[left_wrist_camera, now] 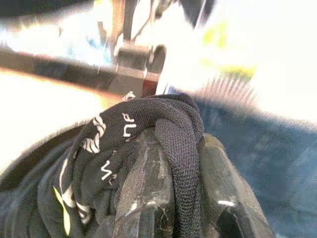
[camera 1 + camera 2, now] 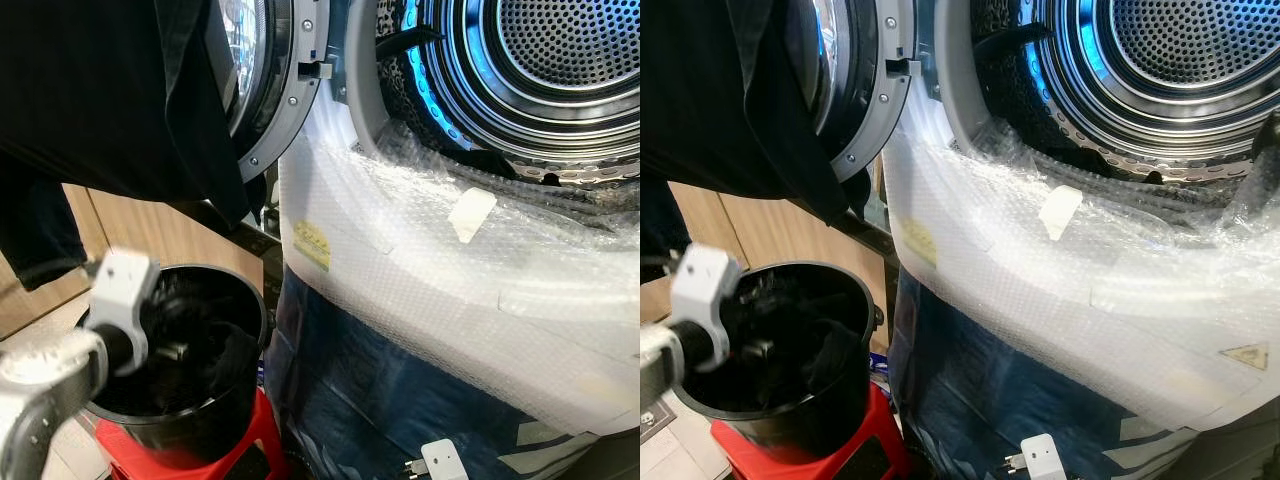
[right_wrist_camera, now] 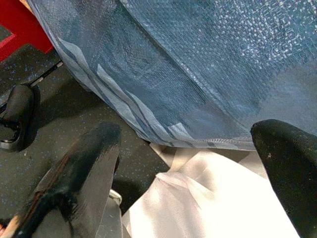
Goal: Clothes washing
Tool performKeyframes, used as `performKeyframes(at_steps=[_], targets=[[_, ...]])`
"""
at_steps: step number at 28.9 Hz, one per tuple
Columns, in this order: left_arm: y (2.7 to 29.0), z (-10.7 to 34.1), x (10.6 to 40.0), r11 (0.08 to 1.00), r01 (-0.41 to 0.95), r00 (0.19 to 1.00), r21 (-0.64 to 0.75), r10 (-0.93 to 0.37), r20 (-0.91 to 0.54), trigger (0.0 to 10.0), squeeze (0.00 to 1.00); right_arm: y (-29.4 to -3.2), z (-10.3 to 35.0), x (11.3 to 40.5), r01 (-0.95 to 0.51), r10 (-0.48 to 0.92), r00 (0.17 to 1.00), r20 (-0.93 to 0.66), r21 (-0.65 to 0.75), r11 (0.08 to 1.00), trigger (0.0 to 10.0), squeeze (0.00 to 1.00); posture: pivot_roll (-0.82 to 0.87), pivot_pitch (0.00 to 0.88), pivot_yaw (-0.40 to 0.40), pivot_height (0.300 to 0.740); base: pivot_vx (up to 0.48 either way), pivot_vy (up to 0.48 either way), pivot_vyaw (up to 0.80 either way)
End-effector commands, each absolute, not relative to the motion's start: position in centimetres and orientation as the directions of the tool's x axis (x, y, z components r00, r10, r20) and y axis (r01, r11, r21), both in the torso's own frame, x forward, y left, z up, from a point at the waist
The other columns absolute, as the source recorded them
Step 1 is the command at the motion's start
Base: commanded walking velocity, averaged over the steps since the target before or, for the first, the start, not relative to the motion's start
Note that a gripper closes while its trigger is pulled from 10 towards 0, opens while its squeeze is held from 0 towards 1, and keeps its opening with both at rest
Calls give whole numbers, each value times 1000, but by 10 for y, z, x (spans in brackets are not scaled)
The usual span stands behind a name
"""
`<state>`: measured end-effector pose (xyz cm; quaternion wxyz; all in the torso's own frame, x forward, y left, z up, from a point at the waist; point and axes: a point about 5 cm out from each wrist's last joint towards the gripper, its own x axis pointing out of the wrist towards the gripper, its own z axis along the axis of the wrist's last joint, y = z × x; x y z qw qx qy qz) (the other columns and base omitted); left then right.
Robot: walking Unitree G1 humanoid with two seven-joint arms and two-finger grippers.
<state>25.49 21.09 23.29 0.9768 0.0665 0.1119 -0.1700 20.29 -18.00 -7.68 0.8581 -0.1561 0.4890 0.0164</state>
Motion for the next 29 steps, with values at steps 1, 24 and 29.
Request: performKeyframes(at_steps=[1, 24, 29], targets=[[203, 246, 253, 906, 403, 904, 130, -371, -214, 0, 0, -181, -78, 201, -178, -124, 515, -848, -247, 953, 10000, 0, 404, 38, -54, 740, 0, 0, 0], [59, 312, 292, 549, 816, 551, 179, -833, 47, 0, 0, -181, -75, 206, -163, -134, 536, -834, -258, 952, 10000, 0, 367, 0, -49, 740, 0, 0, 0], [48, 305, 290, 518, 840, 519, 160, -854, 36, 0, 0, -183, -75, 205, -164, -139, 534, -834, -263, 951, 10000, 0, 365, 0, -54, 740, 0, 0, 0]])
